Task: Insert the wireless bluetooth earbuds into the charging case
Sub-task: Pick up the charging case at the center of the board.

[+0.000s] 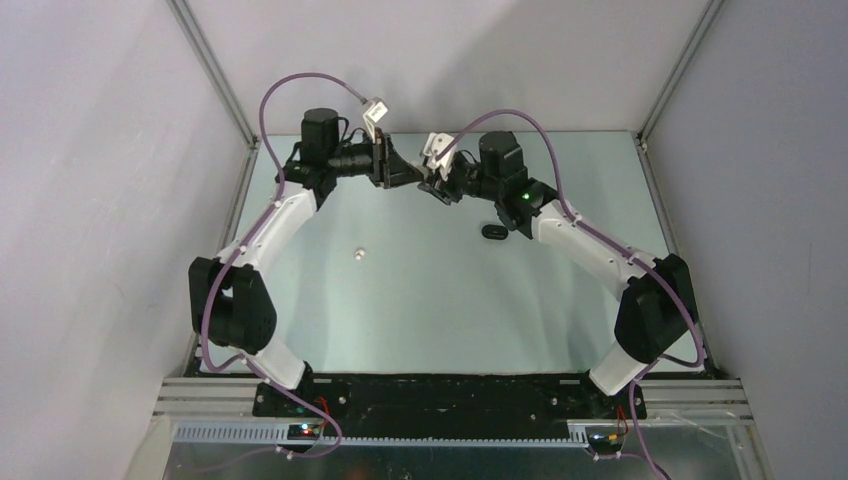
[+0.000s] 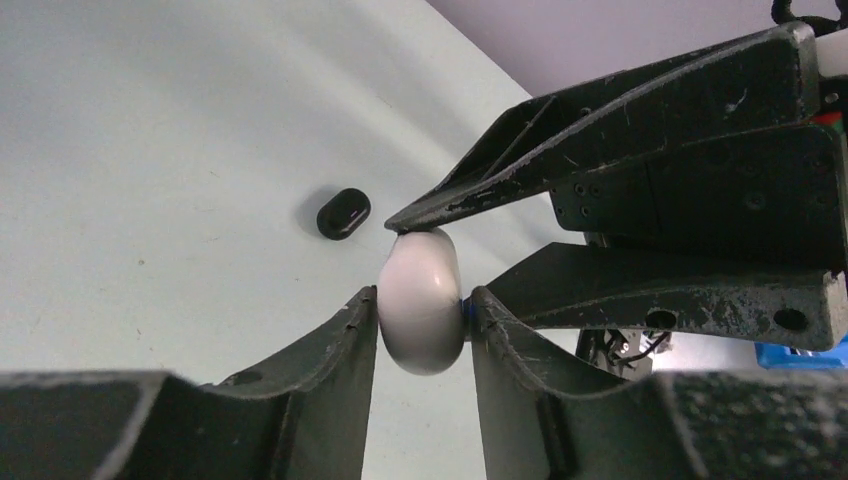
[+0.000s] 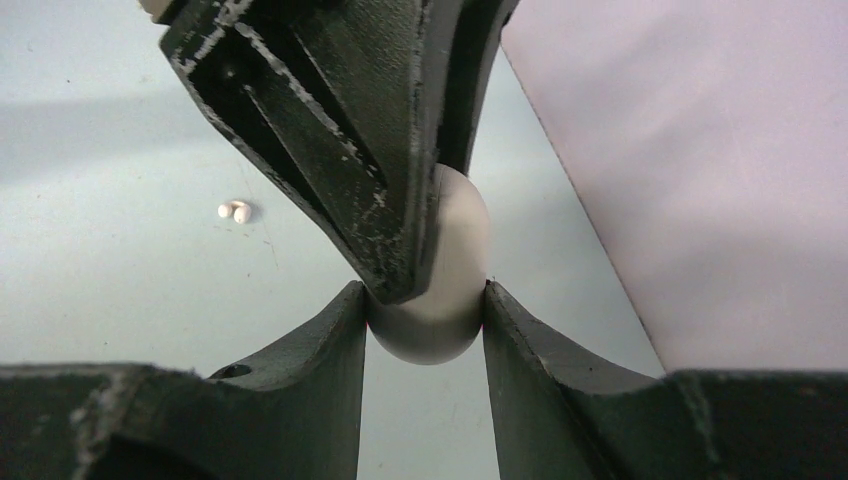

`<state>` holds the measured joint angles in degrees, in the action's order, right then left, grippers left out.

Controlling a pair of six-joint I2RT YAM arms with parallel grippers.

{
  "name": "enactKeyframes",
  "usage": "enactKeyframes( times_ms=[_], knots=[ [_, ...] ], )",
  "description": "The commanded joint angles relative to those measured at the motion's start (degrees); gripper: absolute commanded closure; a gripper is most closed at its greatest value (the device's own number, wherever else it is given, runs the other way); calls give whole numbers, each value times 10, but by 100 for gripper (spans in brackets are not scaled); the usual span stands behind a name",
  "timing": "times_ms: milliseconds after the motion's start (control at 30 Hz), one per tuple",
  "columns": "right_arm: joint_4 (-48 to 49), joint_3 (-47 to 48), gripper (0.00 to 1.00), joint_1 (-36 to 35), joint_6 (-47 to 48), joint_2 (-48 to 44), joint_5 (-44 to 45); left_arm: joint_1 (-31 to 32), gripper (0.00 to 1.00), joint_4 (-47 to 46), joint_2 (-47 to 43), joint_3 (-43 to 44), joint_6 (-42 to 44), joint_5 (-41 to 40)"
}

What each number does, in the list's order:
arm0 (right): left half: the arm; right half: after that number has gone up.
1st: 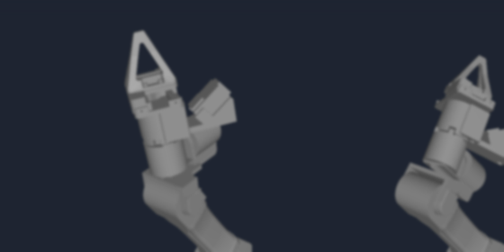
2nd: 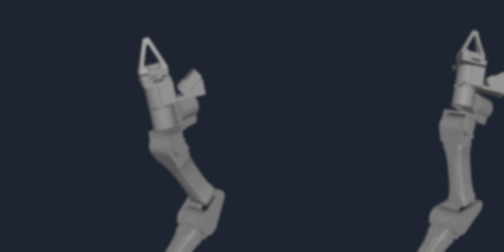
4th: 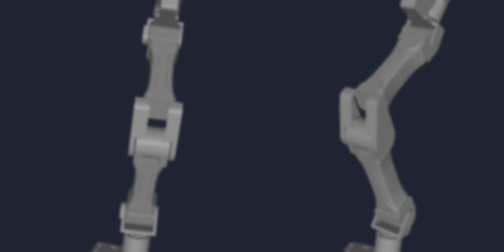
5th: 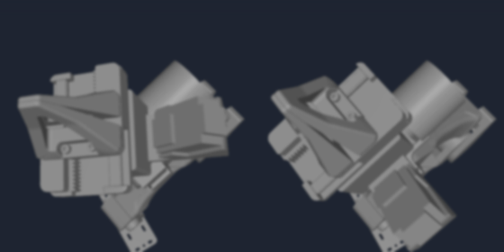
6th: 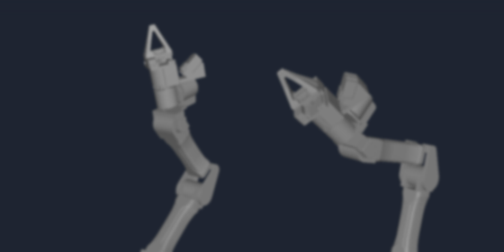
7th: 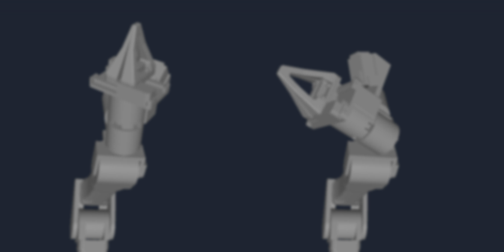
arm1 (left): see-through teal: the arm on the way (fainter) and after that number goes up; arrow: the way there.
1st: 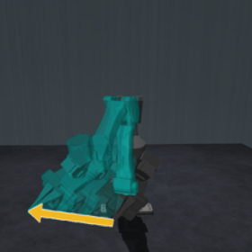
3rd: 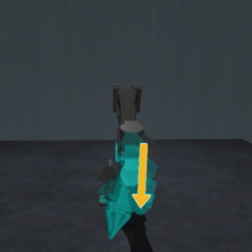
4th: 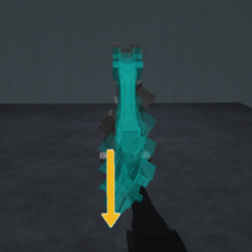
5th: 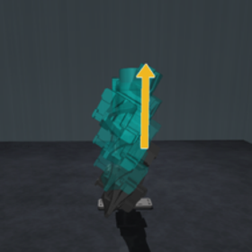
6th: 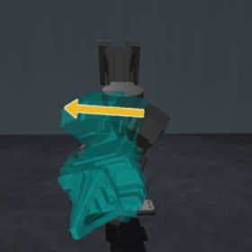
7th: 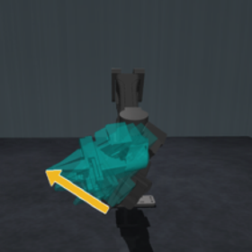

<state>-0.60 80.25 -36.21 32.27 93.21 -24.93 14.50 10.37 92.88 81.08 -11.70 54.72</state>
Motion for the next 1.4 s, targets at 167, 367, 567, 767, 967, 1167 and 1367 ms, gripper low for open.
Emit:
enactKeyframes(
  times_ms=[167, 367, 567, 767, 967, 1167, 1367],
  knots=[
    [64, 0, 100, -10, -4, -7, 8, 0, 80, -55, 7, 13, -37, 32],
    [5, 32, 61, 17, -61, 0, -63, -12, 100, -55, 4, 19, 6, 78],
    [-266, 227, 35, 101, -145, 97, -296, -33, 100, -41, -32, 2, 123, 136],
    [-262, 228, 35, 92, -122, 98, -327, -33, 100, -38, -66, -22, 189, 142],
    [-281, 250, 39, 72, -111, 115, -364, -30, 100, -36, -89, -39, 222, 132],
    [-217, 255, 46, 59, -168, 129, -360, -25, 100, -33, -95, -43, 229, 133],
    [-199, 269, 55, 55, -185, 139, -349, -24, 100, -30, -91, -39, 224, 135]
  ],
)
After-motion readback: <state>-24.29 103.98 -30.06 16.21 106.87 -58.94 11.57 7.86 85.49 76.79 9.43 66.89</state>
